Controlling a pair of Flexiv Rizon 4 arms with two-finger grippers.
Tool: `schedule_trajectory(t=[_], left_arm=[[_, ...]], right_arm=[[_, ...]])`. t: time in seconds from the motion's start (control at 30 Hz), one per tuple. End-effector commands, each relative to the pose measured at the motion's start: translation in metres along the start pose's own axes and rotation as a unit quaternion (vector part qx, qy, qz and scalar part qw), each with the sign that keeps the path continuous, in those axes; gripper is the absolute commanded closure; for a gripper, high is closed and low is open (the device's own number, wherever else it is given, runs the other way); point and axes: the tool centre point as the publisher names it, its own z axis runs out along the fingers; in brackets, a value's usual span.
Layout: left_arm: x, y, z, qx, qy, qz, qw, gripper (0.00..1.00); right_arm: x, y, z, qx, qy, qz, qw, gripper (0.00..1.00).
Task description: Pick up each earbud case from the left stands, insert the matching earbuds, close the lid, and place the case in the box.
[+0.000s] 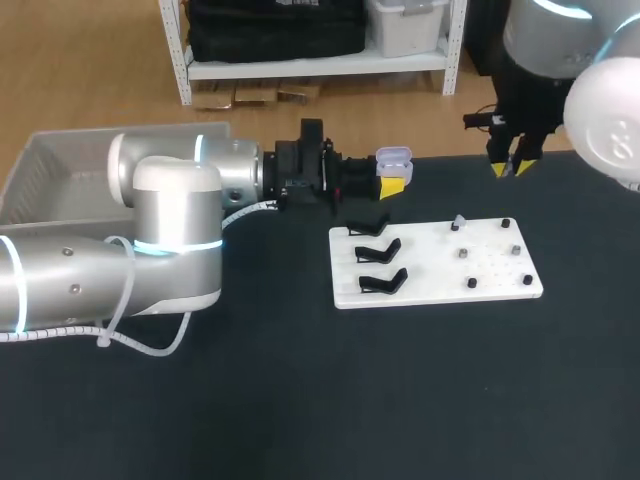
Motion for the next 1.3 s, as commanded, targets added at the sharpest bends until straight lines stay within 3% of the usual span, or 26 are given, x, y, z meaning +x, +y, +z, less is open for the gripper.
schedule_trajectory(t=[0.03, 0.17, 0.3, 0.47, 0.57, 1.1, 1.3], left_arm=[[0.0, 0.002, 0.001, 0.002, 0.001, -0.001, 1.0, 1.0], [0.0, 0.002, 0.001, 0.002, 0.001, -0.001, 1.0, 1.0], [0.0, 0.002, 0.001, 0.002, 0.001, -0.001, 1.0, 1.0], [0.0, 0.002, 0.001, 0.002, 0.001, -0.001, 1.0, 1.0], [0.0, 0.002, 0.001, 0.002, 0.001, -0.001, 1.0, 1.0], [0.0, 0.002, 0.001, 0.002, 0.001, -0.001, 1.0, 1.0], [0.0, 0.002, 0.001, 0.002, 0.001, -0.001, 1.0, 1.0]], right_arm=[[-0.009, 0.027, 0.002, 0.047, 0.006, 0.138, 0.989, 1.0], [-0.011, 0.044, 0.001, 0.041, -0.032, 0.25, 0.967, 1.0], [-0.019, 0.067, 0.0, 0.039, -0.058, 0.265, 0.962, 1.0], [-0.028, 0.092, -0.006, 0.013, -0.062, 0.241, 0.969, 1.0], [-0.031, 0.106, -0.011, -0.009, -0.042, 0.185, 0.982, 1.0], [-0.031, 0.106, -0.011, -0.009, -0.042, 0.185, 0.982, 1.0], [-0.035, 0.111, -0.003, 0.012, -0.029, 0.183, 0.983, 1.0]])
